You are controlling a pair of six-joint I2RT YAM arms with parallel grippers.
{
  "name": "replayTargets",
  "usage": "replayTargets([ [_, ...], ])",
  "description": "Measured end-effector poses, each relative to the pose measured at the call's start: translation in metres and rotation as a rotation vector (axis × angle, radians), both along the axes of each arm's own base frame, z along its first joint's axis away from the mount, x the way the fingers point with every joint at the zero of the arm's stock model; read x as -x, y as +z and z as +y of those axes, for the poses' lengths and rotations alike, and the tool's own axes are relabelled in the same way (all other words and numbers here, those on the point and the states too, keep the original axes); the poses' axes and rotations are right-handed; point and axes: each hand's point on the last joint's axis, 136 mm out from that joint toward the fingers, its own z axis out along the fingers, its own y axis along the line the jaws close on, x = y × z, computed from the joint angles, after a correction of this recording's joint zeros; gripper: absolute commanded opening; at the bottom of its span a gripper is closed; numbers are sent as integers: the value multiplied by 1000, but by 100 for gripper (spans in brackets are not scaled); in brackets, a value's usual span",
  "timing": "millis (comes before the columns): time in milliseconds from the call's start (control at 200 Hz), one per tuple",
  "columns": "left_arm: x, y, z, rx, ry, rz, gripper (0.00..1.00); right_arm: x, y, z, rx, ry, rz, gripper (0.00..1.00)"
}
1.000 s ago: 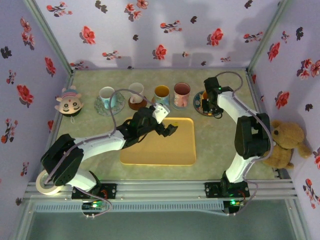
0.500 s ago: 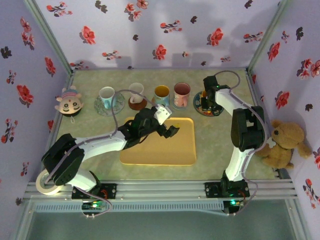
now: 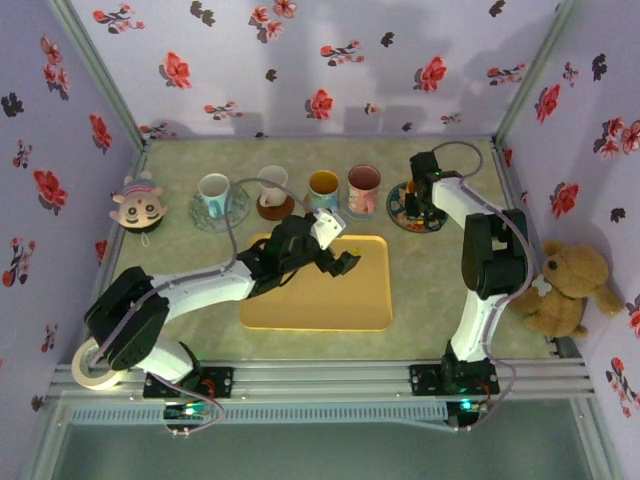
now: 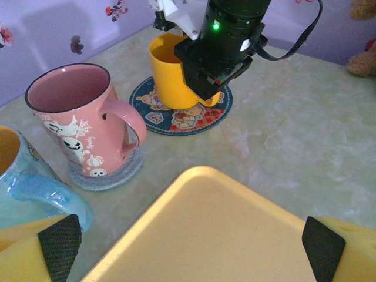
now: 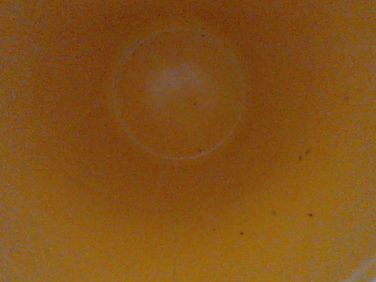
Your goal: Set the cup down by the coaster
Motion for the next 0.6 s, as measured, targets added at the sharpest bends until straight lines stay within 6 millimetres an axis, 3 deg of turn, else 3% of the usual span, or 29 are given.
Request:
replayTargets([
  [235,-3,2,-5,3,-2,-2,100,-2,0,0,-3,-4,-8,35],
  [600,-4,3,-8,4,-3,-3,100,-5,7,1,-16,-17,-39,52],
])
